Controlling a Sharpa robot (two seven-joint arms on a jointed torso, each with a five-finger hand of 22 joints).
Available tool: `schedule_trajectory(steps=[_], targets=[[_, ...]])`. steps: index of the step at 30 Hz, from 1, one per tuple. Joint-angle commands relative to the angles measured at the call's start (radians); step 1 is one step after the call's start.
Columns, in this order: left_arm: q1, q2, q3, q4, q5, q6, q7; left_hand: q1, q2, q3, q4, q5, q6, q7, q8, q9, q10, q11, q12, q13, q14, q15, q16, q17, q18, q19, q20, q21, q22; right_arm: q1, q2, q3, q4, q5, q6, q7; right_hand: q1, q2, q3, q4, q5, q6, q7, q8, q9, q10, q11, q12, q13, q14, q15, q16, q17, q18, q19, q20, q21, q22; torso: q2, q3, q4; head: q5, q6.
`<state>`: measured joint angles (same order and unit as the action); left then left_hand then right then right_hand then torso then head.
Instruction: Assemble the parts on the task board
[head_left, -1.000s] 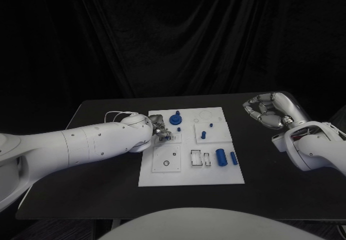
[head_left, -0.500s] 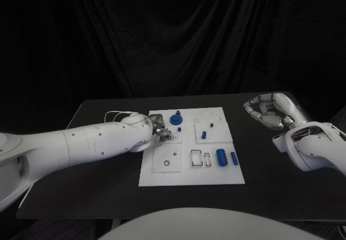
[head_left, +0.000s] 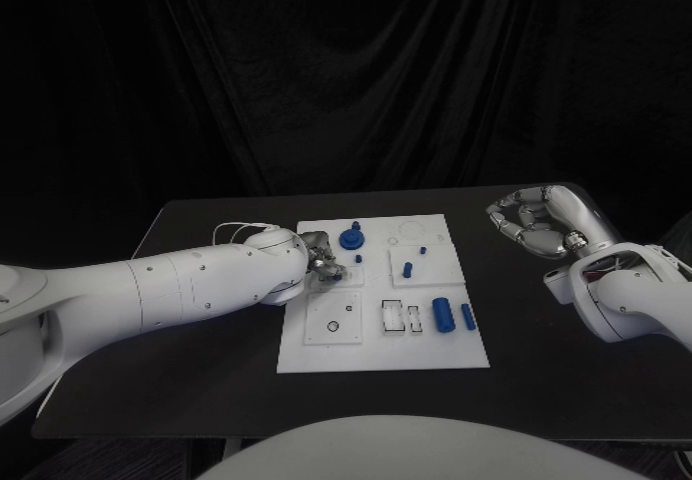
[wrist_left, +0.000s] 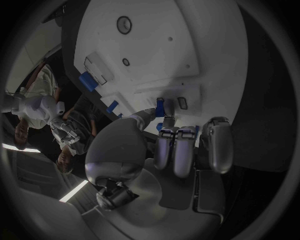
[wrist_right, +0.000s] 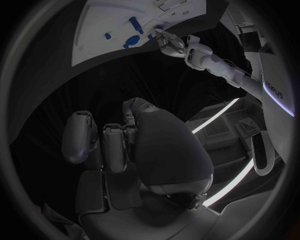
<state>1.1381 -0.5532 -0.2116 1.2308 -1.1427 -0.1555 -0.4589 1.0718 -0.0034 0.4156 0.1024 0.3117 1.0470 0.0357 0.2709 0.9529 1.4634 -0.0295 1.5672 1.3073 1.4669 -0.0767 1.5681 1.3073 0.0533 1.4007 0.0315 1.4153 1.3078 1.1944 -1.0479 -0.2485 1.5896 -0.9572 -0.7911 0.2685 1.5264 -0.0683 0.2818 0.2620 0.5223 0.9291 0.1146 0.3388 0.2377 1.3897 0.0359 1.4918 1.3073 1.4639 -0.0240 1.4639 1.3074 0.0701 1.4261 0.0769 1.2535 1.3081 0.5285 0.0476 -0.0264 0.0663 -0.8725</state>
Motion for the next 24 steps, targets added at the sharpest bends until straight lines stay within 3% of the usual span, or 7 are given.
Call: schedule_trajectory(steps=[1,14,16,18,22,24], targets=[[-0.002,0.004,0.001,-0.003,0.047,0.025,0.016,-0.006,-0.001,0.003,0.005,-0.004,-0.003,-0.006,-0.004,0.000,0.107,-0.007,0.004,0.263,0.104,-0.006,0.003,0.263,0.009,-0.007,0.000,-0.004,0.051,-0.002,-0.001,0.001,0.001,-0.002,0.002,-0.016,0.004,-0.006,0.004,0.000,0.003,-0.007,-0.001,0.003,-0.001,-0.002,0.000,-0.004,0.057,0.059,-0.007,-0.006,0.163,0.004,-0.001,0.000,-0.003,0.164,0.000,0.0002,-0.0003,0.001,0.000],[-0.002,0.013,0.001,-0.024,0.057,0.041,-0.005,-0.005,0.001,0.001,0.008,-0.016,-0.004,-0.004,-0.007,0.001,0.107,-0.005,0.004,0.263,0.104,-0.005,0.003,0.263,0.009,-0.007,0.001,-0.005,0.051,-0.002,0.001,0.001,0.000,-0.002,0.005,-0.017,0.004,-0.006,0.004,0.000,0.003,-0.007,-0.001,0.003,-0.001,-0.002,0.000,-0.004,0.057,0.059,-0.007,-0.006,0.163,0.004,-0.001,0.000,-0.003,0.164,0.000,0.0003,0.0001,0.000,0.000],[-0.003,0.014,0.001,-0.027,0.057,0.044,-0.006,-0.007,0.004,-0.002,0.012,-0.032,-0.005,-0.003,-0.009,0.002,0.107,-0.004,0.004,0.263,0.104,-0.005,0.003,0.263,0.009,-0.009,0.001,-0.007,0.050,-0.002,0.002,0.001,0.000,-0.002,0.006,-0.018,0.004,-0.006,0.004,0.000,0.003,-0.007,-0.001,0.003,-0.001,-0.002,0.000,-0.004,0.057,0.059,-0.007,-0.006,0.163,0.004,-0.001,0.000,-0.003,0.164,0.000,0.0002,-0.0005,0.001,0.000],[-0.003,0.016,0.001,-0.029,0.058,0.047,-0.007,-0.015,0.006,-0.018,0.025,-0.087,-0.004,-0.002,-0.014,0.004,0.107,-0.003,0.004,0.263,0.104,-0.003,0.003,0.263,0.010,-0.010,0.003,-0.010,0.050,-0.002,0.003,0.001,-0.001,-0.002,0.007,-0.019,0.004,-0.006,0.004,0.000,0.003,-0.007,-0.001,0.003,-0.001,-0.002,0.000,-0.004,0.057,0.059,-0.007,-0.006,0.163,0.004,-0.001,0.000,-0.003,0.164,0.000,0.0002,0.0001,0.001,0.000],[-0.005,0.018,0.001,-0.030,0.058,0.052,-0.007,-0.038,0.001,-0.077,0.059,-0.149,-0.004,0.002,-0.025,0.006,0.107,0.001,0.004,0.263,0.104,0.000,0.003,0.263,0.010,-0.012,0.006,-0.014,0.050,-0.002,0.003,0.001,-0.002,-0.002,0.009,-0.021,0.004,-0.006,0.005,-0.001,0.004,-0.008,-0.001,0.003,-0.001,-0.002,0.000,-0.004,0.057,0.058,-0.007,-0.007,0.162,0.004,-0.001,0.000,-0.004,0.164,0.000,0.0001,0.0003,0.001,0.000],[-0.006,0.018,0.001,-0.031,0.058,0.054,-0.009,-0.041,0.000,-0.091,0.066,-0.158,-0.005,0.004,-0.028,0.006,0.107,0.002,0.004,0.263,0.104,0.001,0.003,0.263,0.011,-0.013,0.007,-0.016,0.049,-0.002,0.004,0.001,-0.002,-0.002,0.010,-0.021,0.004,-0.006,0.005,-0.001,0.004,-0.008,-0.001,0.003,-0.001,-0.002,0.000,-0.004,0.057,0.058,-0.007,-0.007,0.162,0.004,-0.001,0.000,-0.004,0.164,0.000,0.0001,-0.0004,0.002,0.000]])
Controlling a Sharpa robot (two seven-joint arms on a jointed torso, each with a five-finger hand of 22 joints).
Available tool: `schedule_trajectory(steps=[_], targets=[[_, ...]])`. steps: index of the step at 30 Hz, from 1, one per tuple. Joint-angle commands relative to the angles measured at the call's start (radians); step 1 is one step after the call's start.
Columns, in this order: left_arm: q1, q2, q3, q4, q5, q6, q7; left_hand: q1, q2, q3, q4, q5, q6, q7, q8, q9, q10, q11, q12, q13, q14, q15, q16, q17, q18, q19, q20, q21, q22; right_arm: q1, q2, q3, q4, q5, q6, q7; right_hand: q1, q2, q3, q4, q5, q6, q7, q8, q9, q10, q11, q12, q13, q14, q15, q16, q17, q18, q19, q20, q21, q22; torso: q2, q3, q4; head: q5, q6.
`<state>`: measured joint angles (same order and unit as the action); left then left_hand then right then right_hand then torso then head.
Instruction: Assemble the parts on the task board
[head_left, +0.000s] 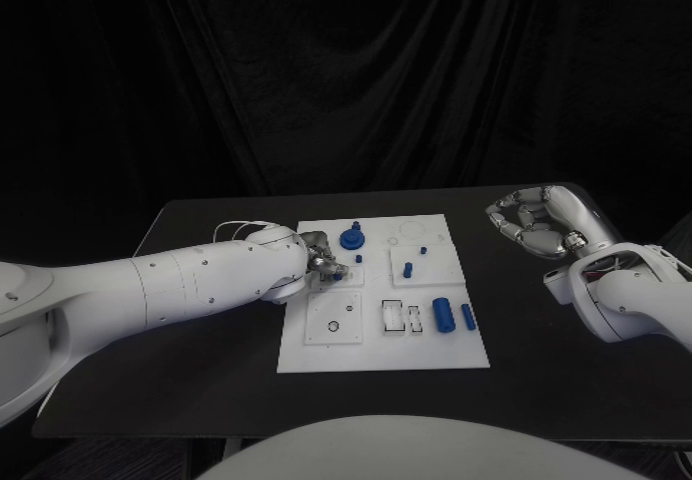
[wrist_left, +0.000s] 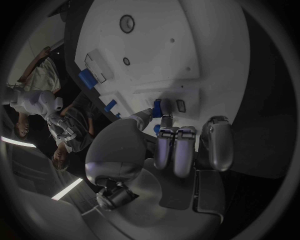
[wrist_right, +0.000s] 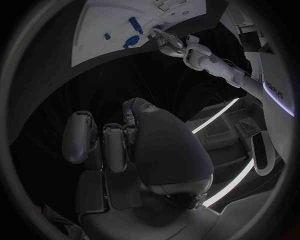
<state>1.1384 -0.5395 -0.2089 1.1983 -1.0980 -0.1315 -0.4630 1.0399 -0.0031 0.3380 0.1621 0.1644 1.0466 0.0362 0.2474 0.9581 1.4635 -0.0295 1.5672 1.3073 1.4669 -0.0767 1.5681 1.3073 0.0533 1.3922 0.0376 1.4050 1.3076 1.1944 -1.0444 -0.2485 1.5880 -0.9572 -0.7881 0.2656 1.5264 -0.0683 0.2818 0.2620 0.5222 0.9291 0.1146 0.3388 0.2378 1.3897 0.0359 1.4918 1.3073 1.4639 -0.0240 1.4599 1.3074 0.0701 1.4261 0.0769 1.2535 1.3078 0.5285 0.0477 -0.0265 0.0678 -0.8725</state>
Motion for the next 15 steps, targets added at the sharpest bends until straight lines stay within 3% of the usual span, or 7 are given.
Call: schedule_trajectory(steps=[1,3,9,10,15], targets=[[-0.007,0.004,-0.002,0.001,0.013,0.031,-0.007,-0.024,-0.003,-0.034,0.022,-0.030,-0.006,0.006,-0.009,0.000,0.107,0.004,0.004,0.263,0.104,0.003,0.003,0.263,0.011,-0.005,0.002,-0.006,0.050,-0.002,0.000,0.001,0.000,-0.002,0.007,-0.019,0.004,-0.006,0.005,-0.001,0.004,-0.008,-0.001,0.003,-0.001,-0.002,0.000,-0.004,0.057,0.058,-0.007,-0.003,0.162,0.004,-0.001,0.000,-0.004,0.164,0.000,0.0000,-0.0003,0.001,0.000],[-0.008,0.004,-0.002,0.001,0.013,0.033,-0.010,-0.041,-0.004,-0.067,0.043,-0.058,-0.010,0.009,-0.016,-0.001,0.107,0.007,0.004,0.263,0.104,0.005,0.003,0.263,0.011,-0.005,0.004,-0.008,0.050,-0.002,0.000,0.001,0.000,-0.002,0.008,-0.019,0.004,-0.006,0.005,-0.001,0.004,-0.008,-0.001,0.003,-0.001,-0.002,0.000,-0.004,0.057,0.058,-0.007,-0.003,0.162,0.004,-0.001,0.000,-0.004,0.164,0.000,-0.0001,0.0003,0.000,0.000],[-0.011,0.000,-0.002,0.001,0.013,0.030,-0.018,-0.088,-0.005,-0.138,0.097,-0.091,-0.012,0.013,-0.027,-0.001,0.107,0.011,0.004,0.263,0.104,0.009,0.003,0.263,0.011,-0.002,0.008,-0.009,0.055,-0.002,-0.001,0.001,-0.001,-0.002,0.009,-0.020,0.003,-0.007,0.005,0.000,0.004,-0.009,-0.001,0.003,-0.001,-0.003,0.000,-0.005,0.055,0.058,-0.007,-0.003,0.162,0.004,-0.001,0.000,-0.005,0.164,0.000,-0.0001,0.0000,0.002,0.000],[-0.011,-0.001,-0.002,0.002,0.013,0.028,-0.019,-0.101,0.000,-0.163,0.117,-0.101,-0.010,0.013,-0.029,0.001,0.107,0.011,0.004,0.263,0.104,0.009,0.003,0.263,0.010,0.001,0.009,-0.007,0.058,-0.002,-0.001,0.001,-0.001,-0.002,0.009,-0.020,0.002,-0.007,0.005,0.000,0.004,-0.009,0.000,0.003,-0.001,-0.003,0.000,-0.005,0.055,0.058,-0.007,-0.003,0.162,0.004,-0.002,0.000,-0.006,0.164,0.000,0.0000,-0.0001,0.002,0.000],[-0.012,-0.010,-0.002,0.011,0.013,0.004,-0.012,-0.154,0.026,-0.229,0.130,-0.106,-0.005,0.013,-0.031,0.008,0.107,0.011,0.004,0.263,0.104,0.009,0.003,0.263,0.009,0.007,0.009,-0.004,0.067,-0.002,-0.001,0.001,-0.001,-0.002,0.010,-0.019,0.002,-0.007,0.005,0.000,0.004,-0.009,0.000,0.003,-0.001,-0.003,0.000,-0.005,0.055,0.058,-0.007,-0.003,0.162,0.004,-0.002,0.000,-0.006,0.164,0.000,0.0000,-0.0002,0.003,0.000]])
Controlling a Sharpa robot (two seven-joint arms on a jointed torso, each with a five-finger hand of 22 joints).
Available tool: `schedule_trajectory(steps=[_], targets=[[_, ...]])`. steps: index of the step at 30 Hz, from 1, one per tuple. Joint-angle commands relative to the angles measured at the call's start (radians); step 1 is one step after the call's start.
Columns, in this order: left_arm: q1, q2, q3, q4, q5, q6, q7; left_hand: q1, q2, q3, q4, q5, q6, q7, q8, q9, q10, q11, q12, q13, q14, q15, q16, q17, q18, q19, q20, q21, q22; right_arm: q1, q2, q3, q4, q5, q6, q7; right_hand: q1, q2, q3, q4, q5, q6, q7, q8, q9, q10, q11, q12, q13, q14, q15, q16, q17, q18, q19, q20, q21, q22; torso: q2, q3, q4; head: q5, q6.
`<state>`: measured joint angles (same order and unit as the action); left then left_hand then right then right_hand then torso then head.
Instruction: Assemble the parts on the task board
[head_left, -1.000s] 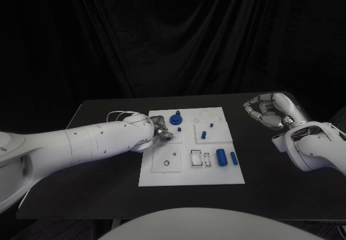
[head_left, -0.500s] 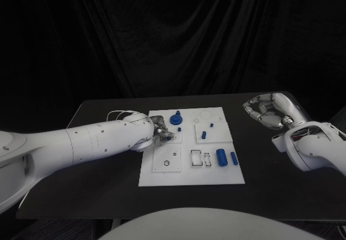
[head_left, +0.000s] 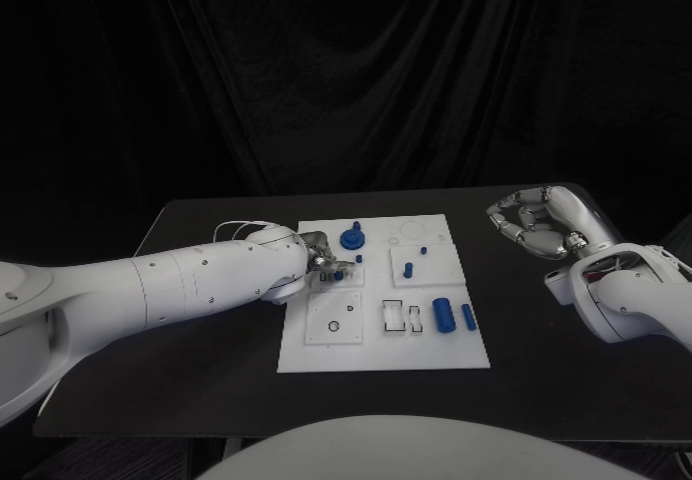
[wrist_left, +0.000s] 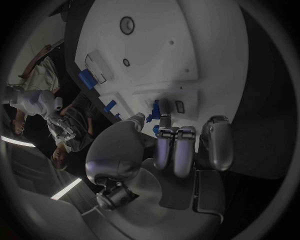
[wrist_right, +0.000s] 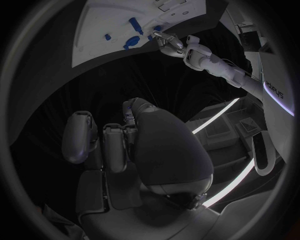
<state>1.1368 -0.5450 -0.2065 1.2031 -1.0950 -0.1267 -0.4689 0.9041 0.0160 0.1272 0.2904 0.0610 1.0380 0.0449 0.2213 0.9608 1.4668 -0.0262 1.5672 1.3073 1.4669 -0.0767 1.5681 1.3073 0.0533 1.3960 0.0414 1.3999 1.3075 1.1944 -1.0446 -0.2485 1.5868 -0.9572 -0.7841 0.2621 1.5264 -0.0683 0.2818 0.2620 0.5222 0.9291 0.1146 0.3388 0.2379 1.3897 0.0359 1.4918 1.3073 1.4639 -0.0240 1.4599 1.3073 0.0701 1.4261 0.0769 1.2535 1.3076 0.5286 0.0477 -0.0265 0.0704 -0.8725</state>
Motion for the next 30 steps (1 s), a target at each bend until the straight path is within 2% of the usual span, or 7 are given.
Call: schedule_trajectory(steps=[1,4,14,19,23,26,30], targets=[[-0.010,-0.007,-0.005,0.008,0.010,-0.009,-0.003,-0.023,0.009,-0.024,0.002,-0.002,0.005,0.004,-0.005,0.006,0.104,0.008,0.004,0.263,0.104,0.009,0.003,0.263,0.008,0.005,0.005,0.002,0.069,-0.002,-0.001,0.001,0.000,-0.002,0.006,-0.016,0.002,-0.007,0.005,0.000,0.004,-0.009,0.000,0.003,-0.002,-0.003,0.000,-0.005,0.055,0.058,-0.007,-0.003,0.162,0.004,-0.001,0.000,-0.006,0.164,0.000,-0.0002,-0.0003,0.001,0.000],[-0.011,-0.017,-0.005,0.020,0.010,-0.042,0.009,-0.040,0.021,-0.051,0.002,-0.001,0.009,0.002,0.001,0.018,0.104,0.006,0.004,0.263,0.104,0.008,0.003,0.263,0.006,0.013,0.004,0.009,0.079,-0.002,-0.003,0.001,0.001,-0.002,0.005,-0.016,0.002,-0.007,0.005,0.000,0.004,-0.009,0.000,0.003,-0.002,-0.003,0.000,-0.005,0.055,0.058,-0.007,-0.003,0.162,0.004,-0.001,0.000,-0.006,0.164,0.000,0.0000,-0.0001,0.001,0.000],[-0.010,-0.074,-0.004,0.085,-0.044,-0.119,0.016,-0.012,0.055,-0.130,0.001,0.022,0.000,-0.011,0.073,0.123,0.104,-0.006,0.004,0.263,0.104,-0.002,0.003,0.263,-0.003,0.043,-0.005,0.034,0.114,-0.002,-0.010,0.001,0.002,-0.002,0.004,-0.016,0.000,-0.008,0.004,0.001,0.004,-0.009,0.000,0.004,-0.002,-0.003,0.000,-0.005,0.055,0.058,-0.007,-0.003,0.162,0.005,-0.002,0.000,-0.007,0.164,0.000,-0.0002,0.0000,-0.001,0.000],[-0.005,-0.113,-0.004,0.133,-0.064,-0.169,0.032,0.017,0.066,-0.153,-0.001,0.065,-0.011,-0.015,0.096,0.159,0.104,-0.010,0.004,0.263,0.104,-0.006,0.003,0.263,-0.006,0.050,-0.009,0.040,0.123,-0.002,-0.010,0.001,0.000,-0.002,0.003,-0.016,0.000,-0.008,0.004,0.001,0.004,-0.009,0.000,0.004,-0.002,-0.003,0.000,-0.005,0.055,0.058,-0.007,-0.003,0.162,0.005,-0.002,0.000,-0.007,0.164,0.000,-0.0002,-0.0001,-0.001,0.000],[0.002,-0.139,-0.004,0.169,-0.069,-0.205,0.051,0.057,0.071,-0.166,-0.001,0.117,-0.018,-0.019,0.109,0.182,0.104,-0.013,0.004,0.263,0.104,-0.009,0.003,0.263,-0.008,0.056,-0.012,0.045,0.131,-0.002,-0.010,0.001,-0.001,-0.002,0.003,-0.016,0.000,-0.008,0.004,0.001,0.004,-0.009,0.000,0.004,-0.002,-0.003,0.000,-0.005,0.055,0.058,-0.007,-0.003,0.162,0.005,-0.002,0.000,-0.007,0.164,0.000,-0.0001,0.0001,-0.001,0.000],[0.013,-0.159,-0.004,0.198,-0.071,-0.227,0.069,0.105,0.072,-0.172,-0.003,0.166,-0.027,-0.020,0.115,0.196,0.104,-0.014,0.004,0.263,0.104,-0.010,0.003,0.263,-0.009,0.061,-0.013,0.049,0.138,-0.002,-0.010,0.001,-0.002,-0.002,0.003,-0.016,-0.001,-0.008,0.004,0.001,0.004,-0.010,0.000,0.004,-0.002,-0.003,0.001,-0.005,0.054,0.058,-0.006,-0.003,0.162,0.005,-0.002,0.000,-0.007,0.164,0.000,-0.0001,-0.0001,-0.002,0.000],[0.038,-0.180,-0.004,0.228,-0.073,-0.224,0.083,0.155,0.069,-0.175,-0.005,0.195,-0.043,-0.019,0.108,0.200,0.104,-0.013,0.004,0.263,0.104,-0.010,0.003,0.263,-0.011,0.065,-0.013,0.053,0.145,-0.002,-0.010,0.001,-0.002,-0.002,0.003,-0.017,-0.001,-0.008,0.004,0.001,0.004,-0.010,0.000,0.004,-0.002,-0.003,0.001,-0.005,0.054,0.058,-0.006,-0.003,0.162,0.005,-0.002,0.000,-0.007,0.164,0.000,-0.0001,0.0002,-0.004,0.000]])
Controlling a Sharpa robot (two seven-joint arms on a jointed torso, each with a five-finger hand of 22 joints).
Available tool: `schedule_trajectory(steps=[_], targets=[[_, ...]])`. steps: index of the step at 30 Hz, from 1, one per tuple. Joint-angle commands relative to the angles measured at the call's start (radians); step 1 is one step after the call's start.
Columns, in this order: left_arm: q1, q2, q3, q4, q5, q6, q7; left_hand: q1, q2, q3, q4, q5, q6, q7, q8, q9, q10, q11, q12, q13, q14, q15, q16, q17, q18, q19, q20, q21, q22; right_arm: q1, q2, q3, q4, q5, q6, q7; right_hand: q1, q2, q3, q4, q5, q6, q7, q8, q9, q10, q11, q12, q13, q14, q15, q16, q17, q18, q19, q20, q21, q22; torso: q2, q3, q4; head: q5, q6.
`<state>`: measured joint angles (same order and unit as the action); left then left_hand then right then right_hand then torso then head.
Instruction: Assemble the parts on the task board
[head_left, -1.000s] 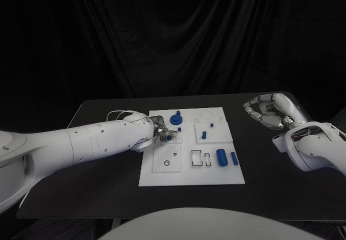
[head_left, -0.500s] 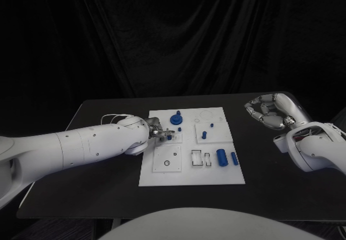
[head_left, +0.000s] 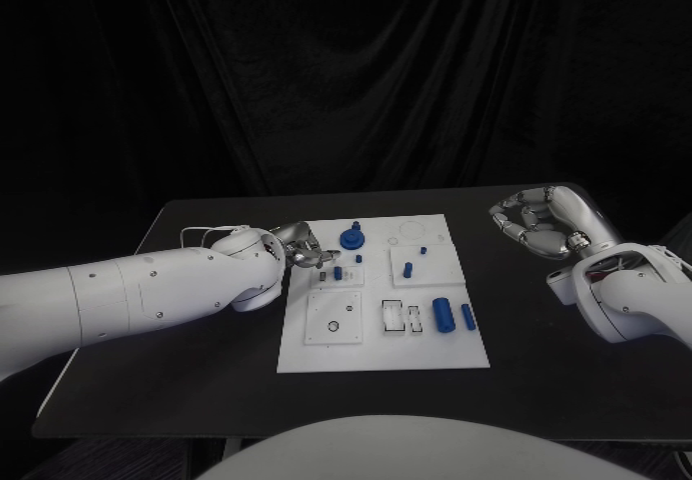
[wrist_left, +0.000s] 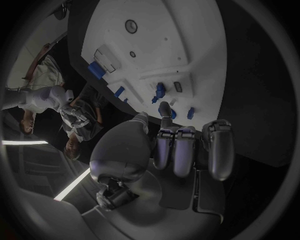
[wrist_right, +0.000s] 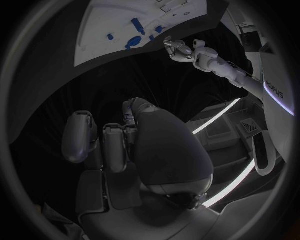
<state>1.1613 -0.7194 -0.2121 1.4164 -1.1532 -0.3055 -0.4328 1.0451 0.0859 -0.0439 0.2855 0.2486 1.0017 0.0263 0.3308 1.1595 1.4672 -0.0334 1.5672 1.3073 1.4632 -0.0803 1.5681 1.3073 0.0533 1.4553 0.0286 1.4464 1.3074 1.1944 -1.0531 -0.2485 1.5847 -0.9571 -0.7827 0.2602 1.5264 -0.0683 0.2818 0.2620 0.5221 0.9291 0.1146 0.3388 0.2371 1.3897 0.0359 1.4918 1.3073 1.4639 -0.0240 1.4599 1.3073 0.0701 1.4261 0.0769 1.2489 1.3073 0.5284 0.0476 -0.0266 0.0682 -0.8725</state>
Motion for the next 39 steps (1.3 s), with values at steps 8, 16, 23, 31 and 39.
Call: schedule_trajectory(steps=[8,16,23,31,39], targets=[[0.086,-0.017,0.001,0.028,-0.015,0.142,-0.007,0.142,-0.004,0.011,-0.017,0.018,-0.058,0.020,-0.066,-0.048,0.104,0.011,0.004,0.263,0.108,0.008,0.003,0.264,-0.006,-0.010,0.010,-0.012,0.136,-0.002,0.000,0.001,-0.003,-0.002,0.003,-0.017,-0.002,-0.009,0.004,0.002,0.004,-0.010,0.000,0.004,-0.001,-0.003,0.001,-0.005,0.055,0.058,-0.006,-0.004,0.162,0.005,-0.002,0.000,-0.003,0.164,0.000,0.0002,0.0000,-0.003,0.000],[0.133,0.048,0.001,-0.053,-0.015,0.380,-0.073,0.181,-0.003,0.020,-0.013,-0.027,-0.050,0.031,-0.109,-0.115,0.104,0.020,0.004,0.263,0.108,0.017,0.003,0.264,-0.003,-0.022,0.020,-0.026,0.129,-0.002,0.006,0.001,-0.006,-0.002,0.005,-0.018,-0.002,-0.009,0.004,0.002,0.004,-0.010,0.000,0.004,-0.001,-0.003,0.001,-0.005,0.055,0.058,-0.006,-0.004,0.162,0.005,-0.002,0.000,-0.003,0.164,-0.001,0.0001,0.0004,0.002,0.000],[0.142,0.137,0.001,-0.159,0.028,0.542,-0.115,0.170,0.001,0.011,-0.002,-0.057,-0.043,0.041,-0.151,-0.175,0.104,0.029,0.004,0.263,0.108,0.025,0.003,0.264,0.002,-0.035,0.028,-0.044,0.118,-0.002,0.008,0.001,-0.005,-0.002,0.005,-0.019,-0.002,-0.009,0.004,0.002,0.004,-0.010,0.000,0.004,-0.001,-0.003,0.001,-0.005,0.055,0.058,-0.006,-0.004,0.162,0.005,-0.002,0.000,-0.003,0.164,0.000,-0.0001,0.0004,0.000,0.000],[0.143,0.221,0.001,-0.266,0.056,0.589,-0.124,0.161,0.008,0.008,-0.003,-0.059,-0.023,0.045,-0.181,-0.228,0.104,0.034,0.004,0.263,0.108,0.029,0.003,0.264,0.003,-0.036,0.033,-0.048,0.118,-0.002,0.012,0.001,-0.005,-0.002,0.005,-0.018,-0.002,-0.009,0.004,0.002,0.004,-0.010,0.000,0.004,-0.001,-0.003,0.001,-0.005,0.055,0.058,-0.006,-0.004,0.162,0.005,-0.002,0.000,-0.003,0.164,0.001,-0.0002,-0.0007,0.004,0.000],[0.141,0.274,0.001,-0.329,0.061,0.612,-0.124,0.153,0.012,0.005,-0.001,-0.059,-0.006,0.043,-0.185,-0.243,0.104,0.033,0.004,0.263,0.108,0.029,0.003,0.264,0.002,-0.034,0.033,-0.046,0.121,-0.002,0.012,0.001,-0.003,-0.002,0.005,-0.017,-0.002,-0.009,0.004,0.002,0.004,-0.010,0.000,0.004,-0.001,-0.003,0.001,-0.005,0.055,0.058,-0.006,-0.004,0.162,0.005,-0.002,0.000,-0.003,0.164,0.001,0.0000,0.0000,0.008,0.000]])
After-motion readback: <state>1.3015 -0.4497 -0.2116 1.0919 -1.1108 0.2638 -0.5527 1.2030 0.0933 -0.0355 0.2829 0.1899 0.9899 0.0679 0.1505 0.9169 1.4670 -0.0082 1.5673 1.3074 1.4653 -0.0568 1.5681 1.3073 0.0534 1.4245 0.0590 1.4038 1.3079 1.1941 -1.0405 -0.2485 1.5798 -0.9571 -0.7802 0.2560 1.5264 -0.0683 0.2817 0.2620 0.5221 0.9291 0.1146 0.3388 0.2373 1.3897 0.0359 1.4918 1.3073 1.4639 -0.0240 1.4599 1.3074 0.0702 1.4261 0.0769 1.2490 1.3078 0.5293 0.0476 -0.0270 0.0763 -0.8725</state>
